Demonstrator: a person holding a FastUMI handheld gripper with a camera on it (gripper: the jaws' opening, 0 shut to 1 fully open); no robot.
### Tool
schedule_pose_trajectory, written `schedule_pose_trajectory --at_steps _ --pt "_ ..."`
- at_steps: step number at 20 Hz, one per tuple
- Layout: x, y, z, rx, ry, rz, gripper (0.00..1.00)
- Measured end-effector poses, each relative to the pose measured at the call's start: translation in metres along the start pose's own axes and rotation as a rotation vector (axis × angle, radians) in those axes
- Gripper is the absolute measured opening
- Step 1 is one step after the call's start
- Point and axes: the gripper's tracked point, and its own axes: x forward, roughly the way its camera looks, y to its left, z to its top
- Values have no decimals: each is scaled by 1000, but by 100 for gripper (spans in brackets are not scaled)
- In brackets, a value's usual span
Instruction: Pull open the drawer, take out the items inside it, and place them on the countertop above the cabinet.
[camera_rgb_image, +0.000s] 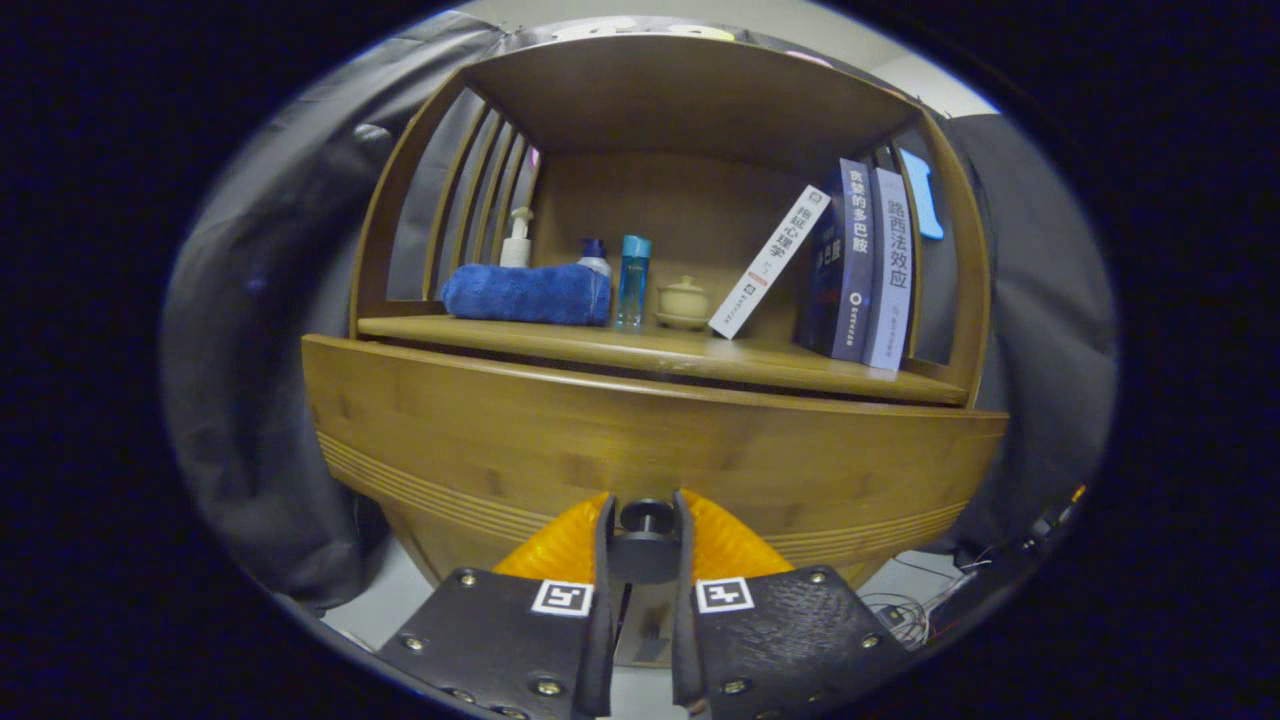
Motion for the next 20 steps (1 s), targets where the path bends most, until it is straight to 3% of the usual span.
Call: schedule_pose_trajectory --at_steps 17,19,20 --pt "-98 7 -18 43 42 72 23" --pt "-111 10 -2 3 -16 71 23" --pt "-115 8 -6 -49 -36 57 18"
